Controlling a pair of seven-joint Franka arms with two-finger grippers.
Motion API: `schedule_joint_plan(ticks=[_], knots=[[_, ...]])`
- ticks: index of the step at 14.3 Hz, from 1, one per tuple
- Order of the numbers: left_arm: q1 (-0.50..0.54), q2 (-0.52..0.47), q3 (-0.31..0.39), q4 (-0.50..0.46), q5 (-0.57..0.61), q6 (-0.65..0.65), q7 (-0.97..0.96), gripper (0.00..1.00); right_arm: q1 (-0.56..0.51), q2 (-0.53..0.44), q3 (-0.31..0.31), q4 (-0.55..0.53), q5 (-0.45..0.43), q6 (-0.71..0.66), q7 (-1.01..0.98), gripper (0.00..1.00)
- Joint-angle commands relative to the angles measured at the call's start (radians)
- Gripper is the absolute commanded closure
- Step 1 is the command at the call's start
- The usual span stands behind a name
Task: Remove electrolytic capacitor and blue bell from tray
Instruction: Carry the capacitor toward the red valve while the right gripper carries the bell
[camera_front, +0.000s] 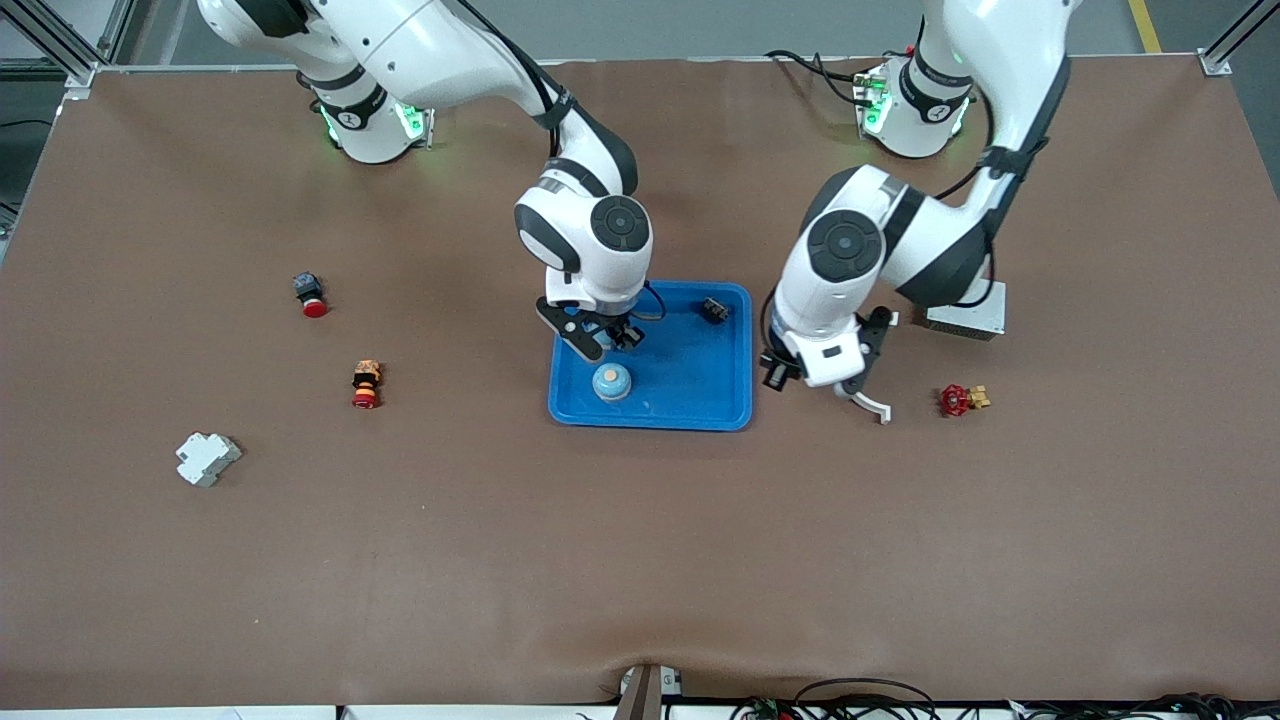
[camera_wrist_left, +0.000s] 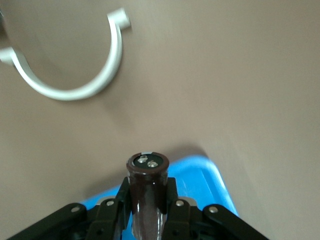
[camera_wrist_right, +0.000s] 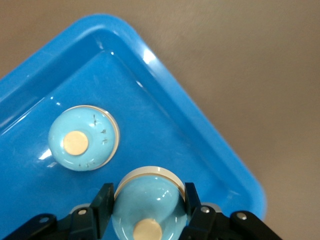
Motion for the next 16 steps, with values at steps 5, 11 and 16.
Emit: schedule_joint_plan(ticks=[5,11,16], knots=[[0.154,-0.018,-0.003,-0.114,0.097,-0.038,0.130,1.00,-0.291,-0.205,0.016,-0.012,0.115,-0.281,-0.594,1.00],[0.300,0.051,-0.005,-0.157,0.099,0.020,0.236,1.00,-0.565,-0.273,0.011,-0.088,0.140,-0.243,-1.041,1.00],[0.342,0.114,-0.005,-0.216,0.100,0.170,0.253,1.00,-0.767,-0.290,0.010,-0.255,0.135,-0.004,-1.325,1.00]])
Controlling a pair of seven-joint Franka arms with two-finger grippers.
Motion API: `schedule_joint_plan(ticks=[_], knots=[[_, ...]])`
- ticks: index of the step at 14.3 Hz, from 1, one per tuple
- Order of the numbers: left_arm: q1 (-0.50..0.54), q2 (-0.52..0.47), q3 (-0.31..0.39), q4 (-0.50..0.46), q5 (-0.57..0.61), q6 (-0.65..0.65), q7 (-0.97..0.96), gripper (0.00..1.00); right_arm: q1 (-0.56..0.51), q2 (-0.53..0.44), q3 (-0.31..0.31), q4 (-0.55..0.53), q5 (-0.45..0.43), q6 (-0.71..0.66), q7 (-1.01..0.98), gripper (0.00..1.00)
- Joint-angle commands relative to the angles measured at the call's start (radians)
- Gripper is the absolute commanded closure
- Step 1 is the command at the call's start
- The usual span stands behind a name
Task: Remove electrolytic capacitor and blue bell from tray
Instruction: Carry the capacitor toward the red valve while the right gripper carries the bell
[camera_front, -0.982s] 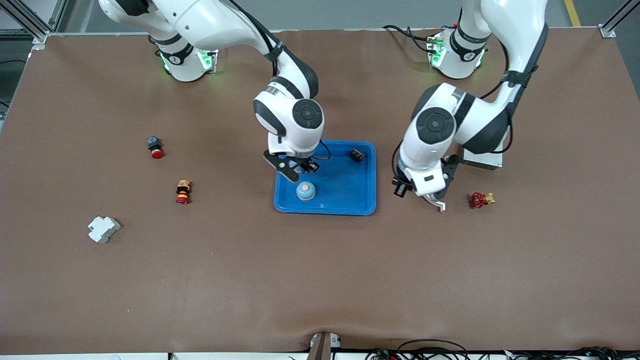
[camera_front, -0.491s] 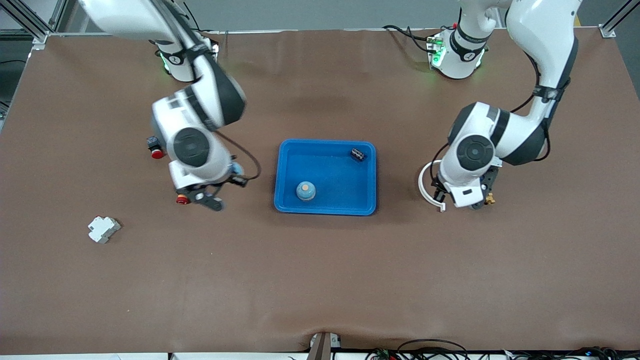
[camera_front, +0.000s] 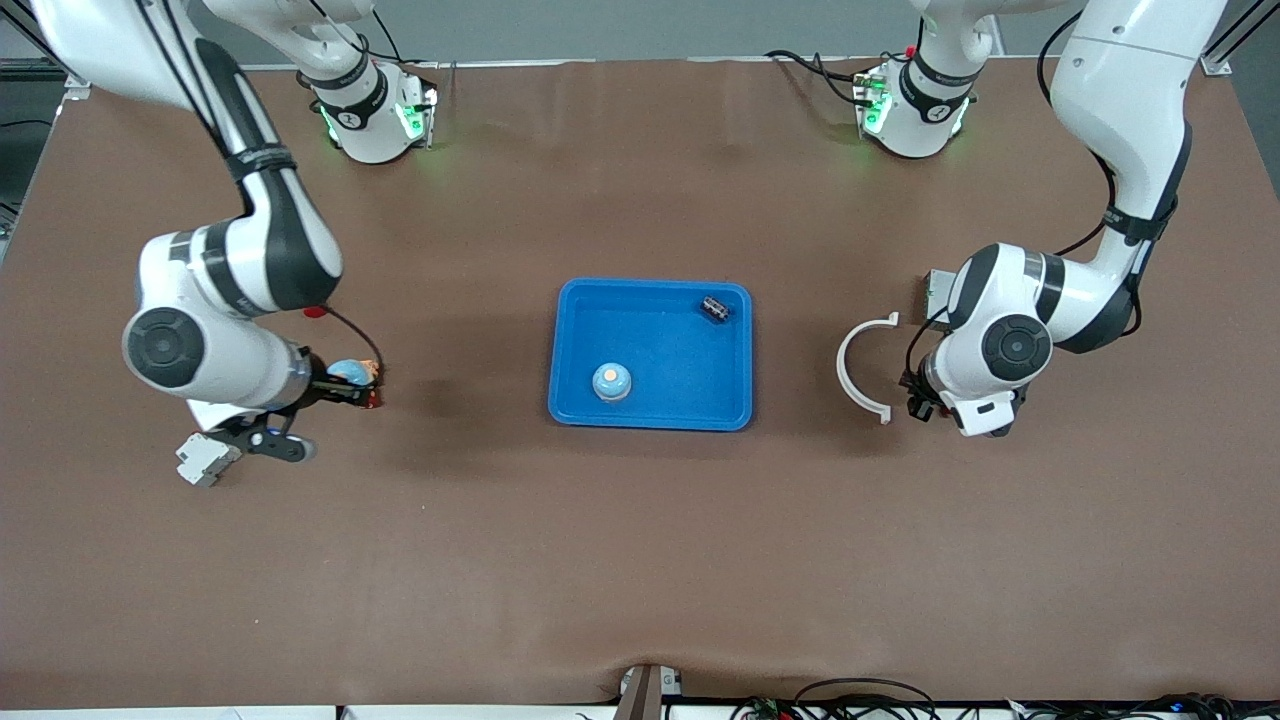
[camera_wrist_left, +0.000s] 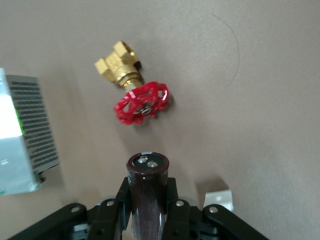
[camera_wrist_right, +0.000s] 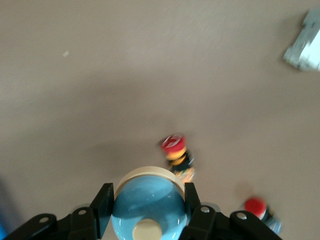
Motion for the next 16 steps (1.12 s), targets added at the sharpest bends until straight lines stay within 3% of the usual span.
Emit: schedule_joint_plan(ticks=[1,3,4,6,11,14,16], knots=[[0.002,0.015,-0.011,-0.045,0.034,0.060,0.007,1.00,-0.096,-0.045,0.018,-0.116,0.012,0.109,-0.125,1.00],[0.014,0.033,-0.013,-0.039,0.057,0.063,0.007,0.99,-0.145,-0.043,0.016,-0.148,0.012,0.164,-0.201,1.00],[0.012,0.041,-0.013,-0.036,0.059,0.063,0.012,0.73,-0.174,-0.043,0.016,-0.170,0.012,0.202,-0.244,1.00],[0.008,0.035,-0.013,-0.038,0.060,0.060,0.012,0.00,-0.228,-0.039,0.016,-0.217,0.012,0.282,-0.319,1.00],[0.009,-0.069,-0.022,-0.030,0.059,-0.023,0.010,0.00,-0.251,-0.030,0.012,-0.334,0.003,0.491,-0.353,1.00],[0.006,-0.084,-0.098,0.058,0.033,-0.156,0.008,0.00,-0.257,-0.005,0.012,-0.351,0.000,0.546,-0.355,1.00],[0.003,-0.084,-0.143,0.109,-0.047,-0.210,-0.028,0.00,-0.259,0.016,0.010,-0.351,-0.020,0.575,-0.355,1.00]])
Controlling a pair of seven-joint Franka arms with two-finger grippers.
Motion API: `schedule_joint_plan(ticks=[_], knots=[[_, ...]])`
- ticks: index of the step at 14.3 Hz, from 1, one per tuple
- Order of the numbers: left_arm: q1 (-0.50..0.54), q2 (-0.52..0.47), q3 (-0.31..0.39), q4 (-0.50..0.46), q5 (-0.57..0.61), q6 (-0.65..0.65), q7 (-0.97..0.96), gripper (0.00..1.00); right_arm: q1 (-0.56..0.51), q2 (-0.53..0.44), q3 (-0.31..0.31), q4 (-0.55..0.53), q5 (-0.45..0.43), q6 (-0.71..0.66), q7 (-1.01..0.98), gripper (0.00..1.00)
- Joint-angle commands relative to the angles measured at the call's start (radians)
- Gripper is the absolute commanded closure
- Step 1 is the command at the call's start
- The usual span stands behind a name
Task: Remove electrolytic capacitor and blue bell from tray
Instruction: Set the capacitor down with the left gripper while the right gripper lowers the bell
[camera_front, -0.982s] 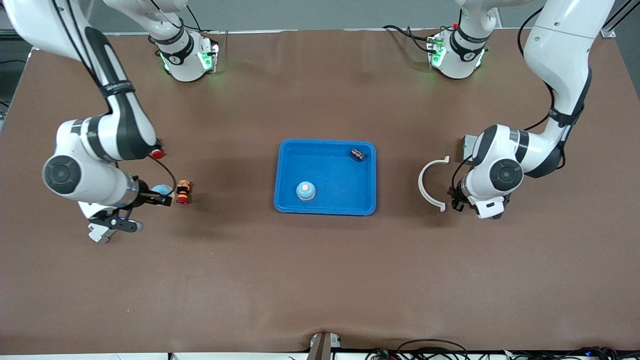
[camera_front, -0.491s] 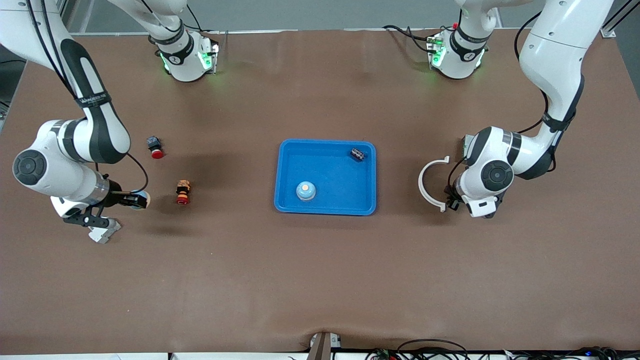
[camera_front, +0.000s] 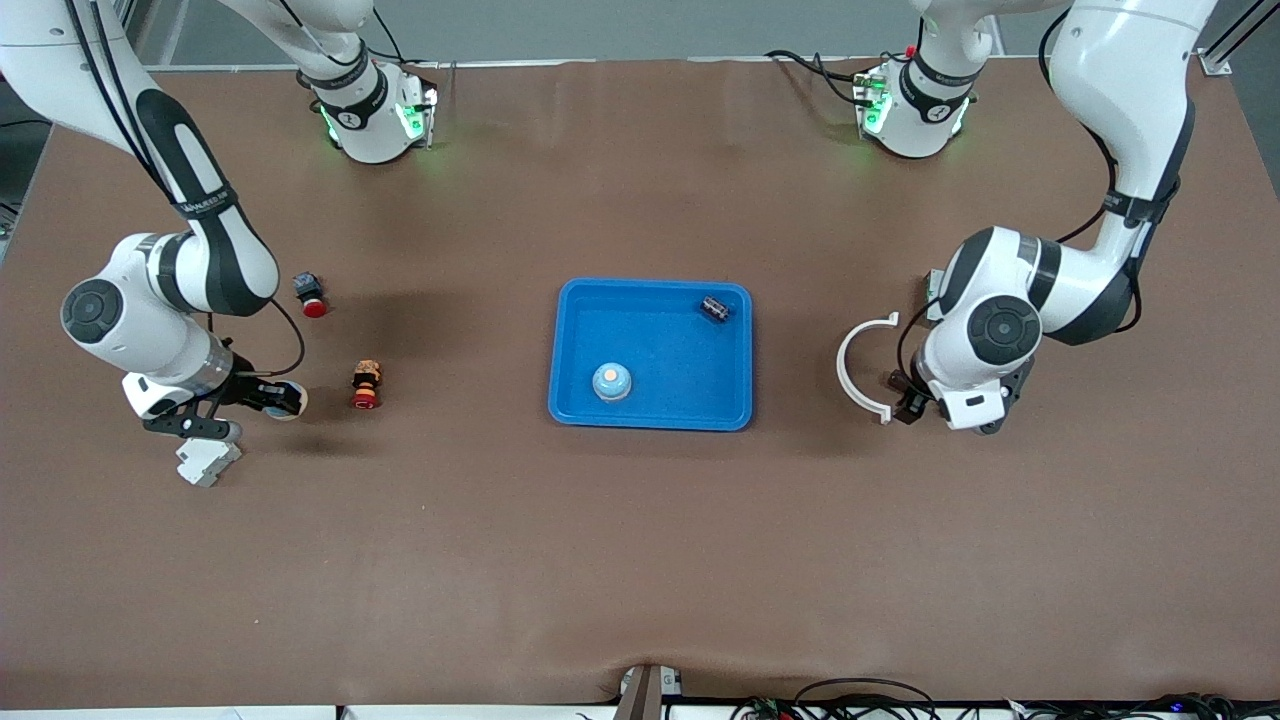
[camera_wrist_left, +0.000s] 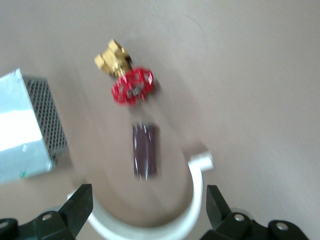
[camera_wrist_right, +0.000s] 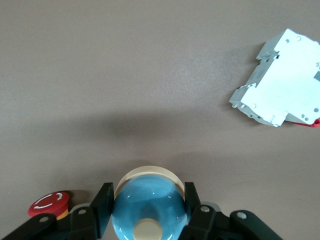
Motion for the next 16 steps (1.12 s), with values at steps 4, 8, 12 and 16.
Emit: schedule_joint_plan(ticks=[4,8,12,16], knots=[[-0.062,0.024,-0.110,0.079,-0.087,-0.067,-0.223,0.00,-0.034,0.061,0.003,-0.006,-0.069,0.086,-0.013,1.00],[-0.187,0.057,-0.117,0.081,-0.113,-0.051,-0.341,0.00,-0.041,0.088,0.000,0.001,-0.083,0.100,-0.011,1.00],[-0.283,0.118,-0.117,0.070,-0.127,0.057,-0.501,0.00,-0.041,0.113,-0.006,0.020,-0.083,0.096,0.002,0.68],[-0.346,0.166,-0.116,0.031,-0.118,0.163,-0.570,0.00,-0.049,0.124,-0.011,0.021,-0.083,0.109,0.007,0.00]])
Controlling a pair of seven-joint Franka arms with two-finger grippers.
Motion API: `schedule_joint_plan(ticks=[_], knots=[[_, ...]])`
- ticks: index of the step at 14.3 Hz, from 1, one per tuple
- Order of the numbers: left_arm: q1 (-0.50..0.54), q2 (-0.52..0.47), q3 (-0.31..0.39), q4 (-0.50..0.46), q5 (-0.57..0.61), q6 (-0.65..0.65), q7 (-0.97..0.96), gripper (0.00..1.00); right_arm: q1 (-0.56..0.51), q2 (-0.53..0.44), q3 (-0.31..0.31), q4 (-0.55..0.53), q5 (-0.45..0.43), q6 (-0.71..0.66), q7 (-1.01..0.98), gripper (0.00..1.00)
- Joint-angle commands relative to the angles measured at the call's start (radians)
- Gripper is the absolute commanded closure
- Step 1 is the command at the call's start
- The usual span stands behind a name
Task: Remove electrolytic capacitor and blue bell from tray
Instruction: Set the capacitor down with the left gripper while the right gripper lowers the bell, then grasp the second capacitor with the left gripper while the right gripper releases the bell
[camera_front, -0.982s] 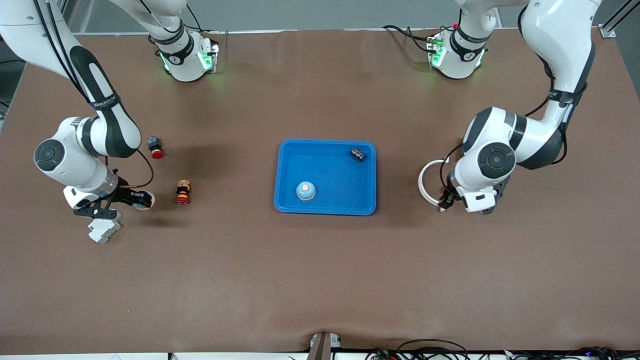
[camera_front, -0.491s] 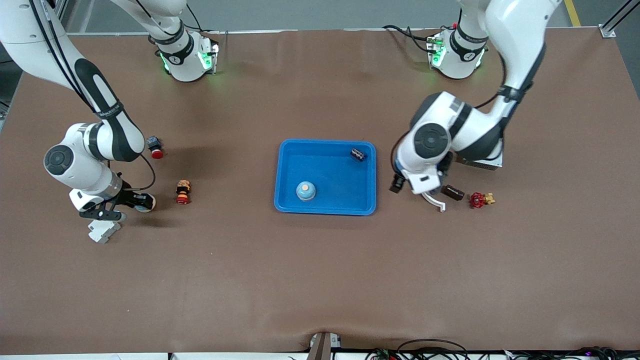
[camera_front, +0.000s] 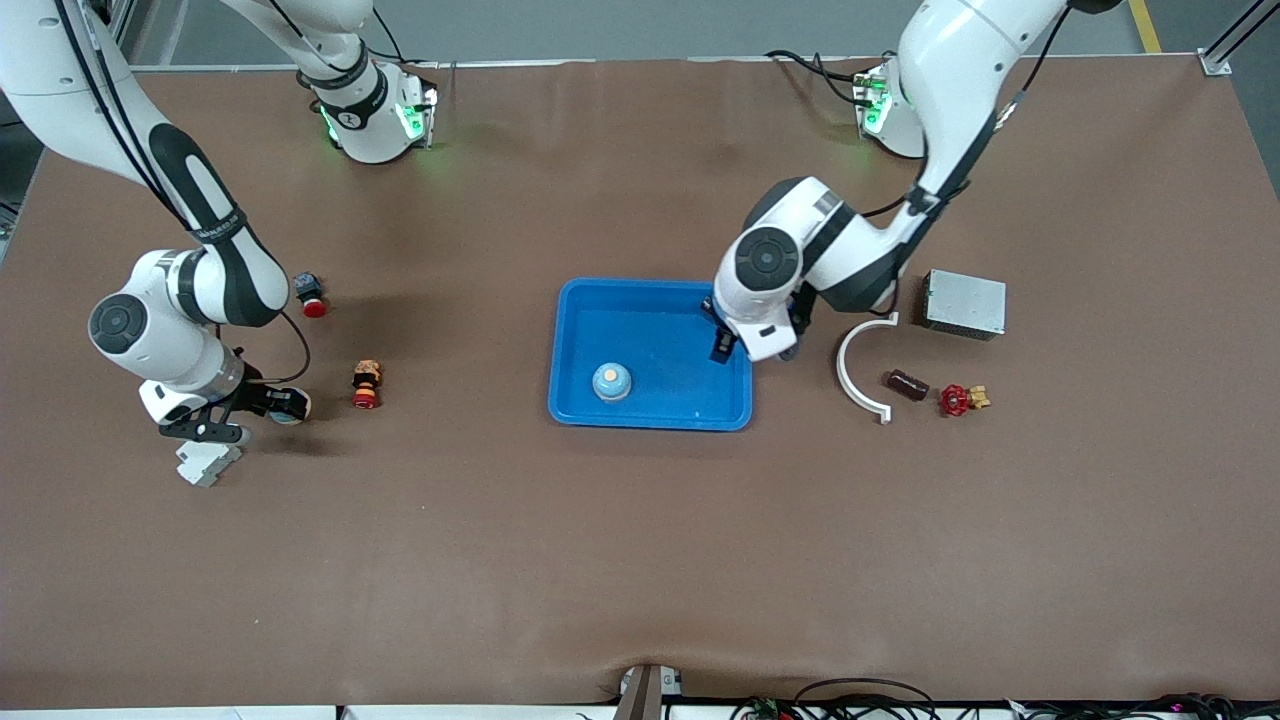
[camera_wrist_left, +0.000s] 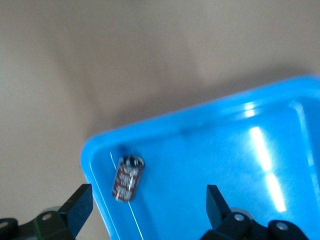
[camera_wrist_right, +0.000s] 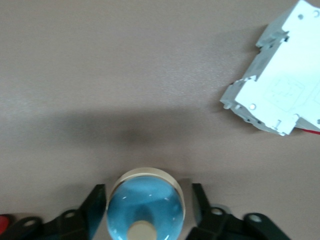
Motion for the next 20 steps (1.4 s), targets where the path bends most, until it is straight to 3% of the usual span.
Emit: schedule_joint_plan(ticks=[1,3,5,6,9,12,13,14,15,18,20], knots=[[-0.026,0.011,0.003,-0.040,-0.002,0.057,-0.020,0.00,-0.024,0.018,0.014,0.016,-0.019,0.006,0.007,0.00],[-0.037,0.024,0.003,-0.052,0.003,0.080,-0.019,0.00,-0.015,0.015,0.014,0.023,-0.019,-0.009,0.004,0.00],[-0.041,0.034,0.003,-0.080,0.052,0.132,-0.010,0.16,-0.009,0.003,0.014,0.031,-0.019,-0.034,0.005,0.00],[-0.041,0.044,0.003,-0.083,0.075,0.133,-0.010,0.18,-0.007,-0.008,0.016,0.052,-0.019,-0.067,0.007,0.00],[-0.045,0.063,0.004,-0.089,0.092,0.132,-0.008,0.37,0.035,-0.025,0.017,0.176,-0.017,-0.300,0.019,0.00],[-0.052,0.077,0.004,-0.086,0.110,0.133,-0.008,0.45,0.115,-0.033,0.026,0.290,-0.013,-0.503,0.227,0.00],[-0.057,0.080,0.004,-0.086,0.129,0.133,-0.008,0.63,0.153,-0.040,0.029,0.293,0.004,-0.514,0.329,0.00],[-0.049,0.080,0.003,-0.085,0.132,0.133,-0.008,0.87,0.192,-0.045,0.049,0.295,0.020,-0.514,0.446,0.00],[-0.046,0.080,0.003,-0.082,0.132,0.133,-0.009,1.00,0.233,-0.045,0.066,0.305,0.027,-0.513,0.561,0.00],[-0.042,0.077,0.004,-0.065,0.130,0.132,-0.003,1.00,0.368,-0.040,0.074,0.339,0.032,-0.503,0.821,0.00],[-0.037,0.069,0.006,-0.034,0.132,0.118,0.000,1.00,0.439,-0.037,0.074,0.352,0.105,-0.474,0.910,0.00]])
